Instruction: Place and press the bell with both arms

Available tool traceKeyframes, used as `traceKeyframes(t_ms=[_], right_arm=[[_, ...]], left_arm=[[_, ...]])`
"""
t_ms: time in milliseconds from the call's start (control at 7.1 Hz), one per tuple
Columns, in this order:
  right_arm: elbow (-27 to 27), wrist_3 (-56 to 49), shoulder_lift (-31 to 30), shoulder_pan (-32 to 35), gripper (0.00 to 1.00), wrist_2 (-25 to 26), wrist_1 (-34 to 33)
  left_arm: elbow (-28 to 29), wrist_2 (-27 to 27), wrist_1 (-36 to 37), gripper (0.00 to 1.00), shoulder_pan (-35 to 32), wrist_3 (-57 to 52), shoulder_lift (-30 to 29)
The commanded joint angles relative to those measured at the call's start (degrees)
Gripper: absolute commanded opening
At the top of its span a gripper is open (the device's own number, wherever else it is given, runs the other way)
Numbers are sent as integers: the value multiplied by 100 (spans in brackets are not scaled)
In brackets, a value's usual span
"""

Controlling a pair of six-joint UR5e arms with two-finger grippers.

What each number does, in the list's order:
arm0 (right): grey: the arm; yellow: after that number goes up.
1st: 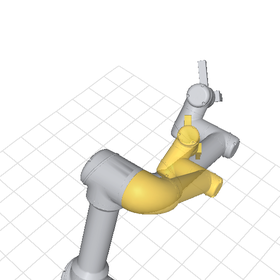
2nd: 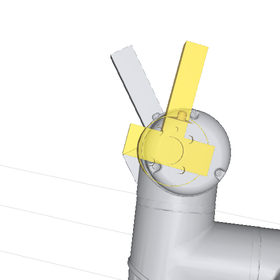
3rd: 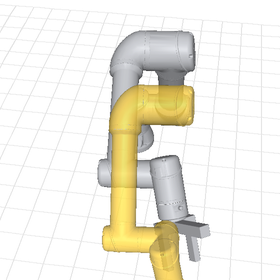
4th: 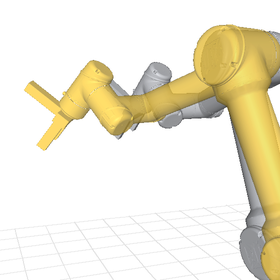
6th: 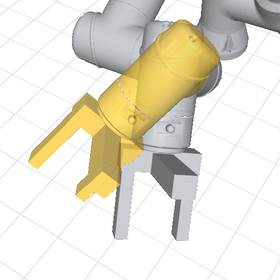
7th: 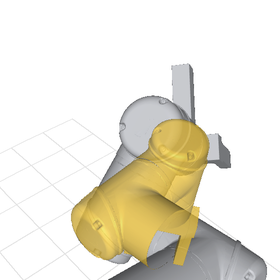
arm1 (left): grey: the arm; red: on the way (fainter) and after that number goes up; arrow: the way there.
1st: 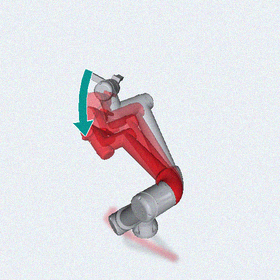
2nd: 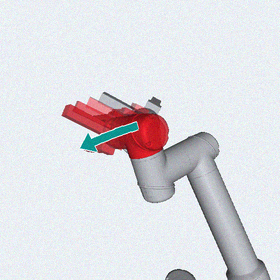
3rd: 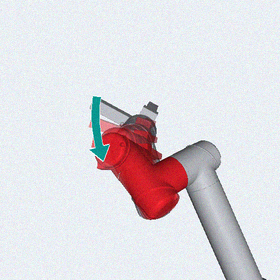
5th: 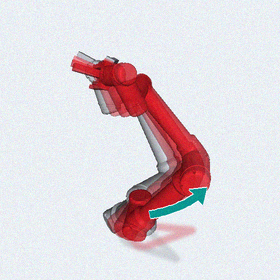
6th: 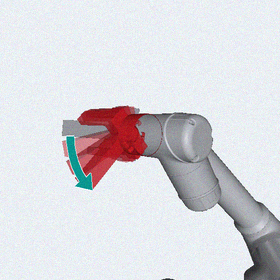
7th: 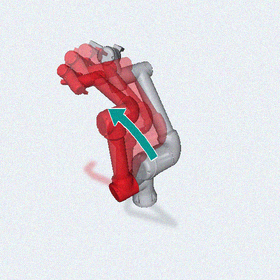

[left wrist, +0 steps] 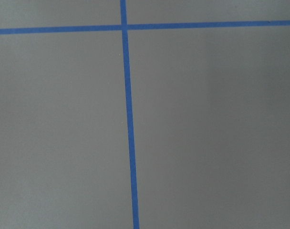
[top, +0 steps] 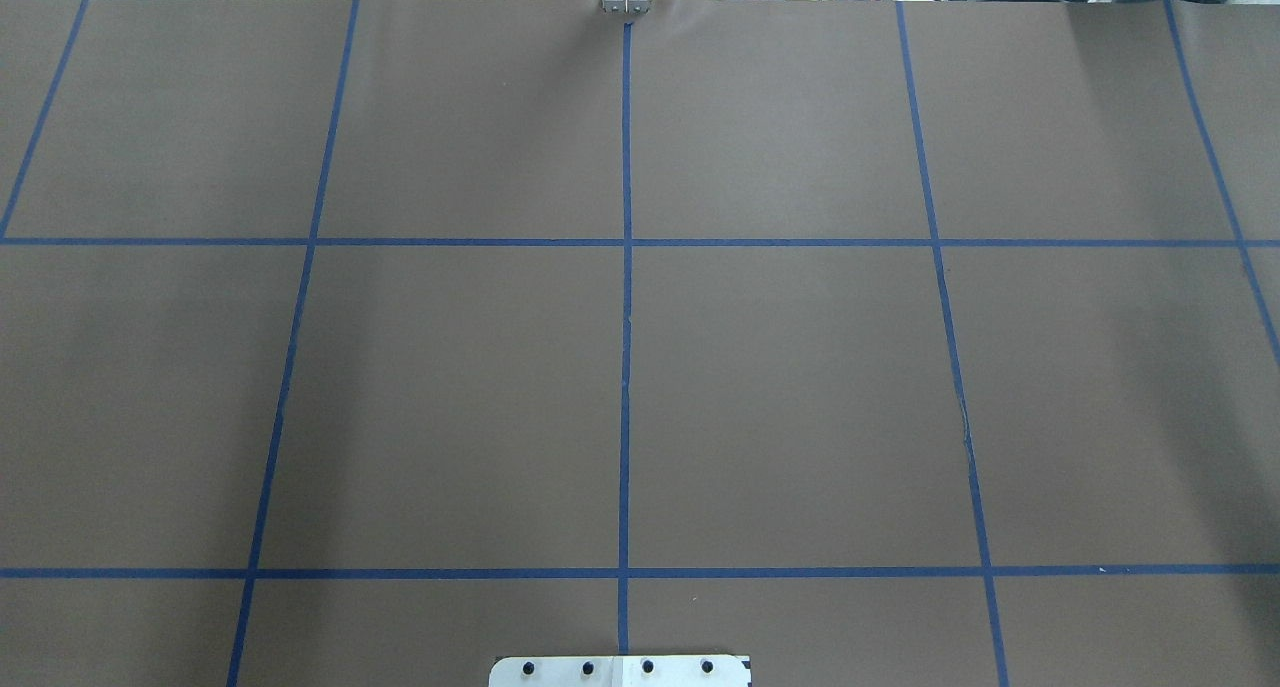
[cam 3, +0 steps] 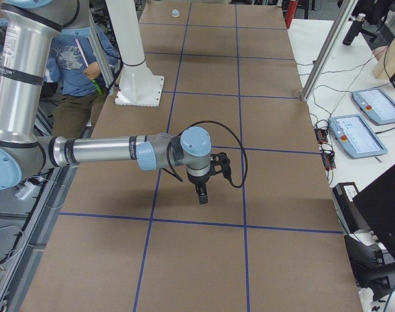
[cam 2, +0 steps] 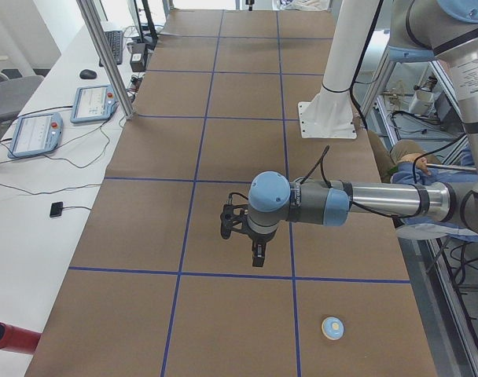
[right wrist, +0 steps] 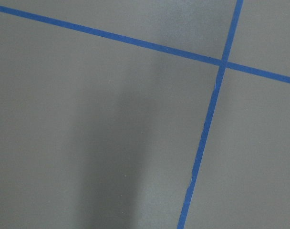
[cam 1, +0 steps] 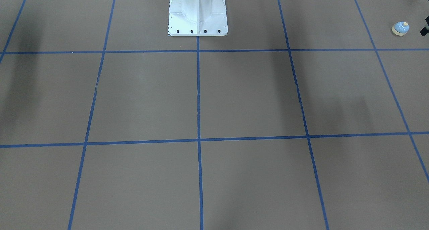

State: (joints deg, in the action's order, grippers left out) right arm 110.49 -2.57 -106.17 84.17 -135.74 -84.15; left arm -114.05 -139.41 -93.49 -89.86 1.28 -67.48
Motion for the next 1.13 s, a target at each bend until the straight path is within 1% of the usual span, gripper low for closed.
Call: traceKeyframes(t_ms=[0,141,282,423,564,705,846,987], right_arm=[[43,19,-44,20,100,13,3],[17,98,-27,20,100,4,3],[8,90,-18,20,100,12,12],[17,72,17,20,100,4,221],[-1,72,-9,20,100,-40,441],[-27,89,9,11,100,-93,443],[-97,81,9,11,100,-415,452],[-98,98,0,11,100,-627,460]], left_arm=[[-299,-138,-29,100,-14,126,216],[-363,-139,-38,100,4,518,183],[-468,-122,-203,99,-5,557,261],[-330,-87,-213,99,4,540,279],[168,-8,-448,99,4,218,270],[764,132,-755,100,4,-394,314],[962,455,-837,100,21,-366,427],[1120,450,-811,100,39,-348,550]])
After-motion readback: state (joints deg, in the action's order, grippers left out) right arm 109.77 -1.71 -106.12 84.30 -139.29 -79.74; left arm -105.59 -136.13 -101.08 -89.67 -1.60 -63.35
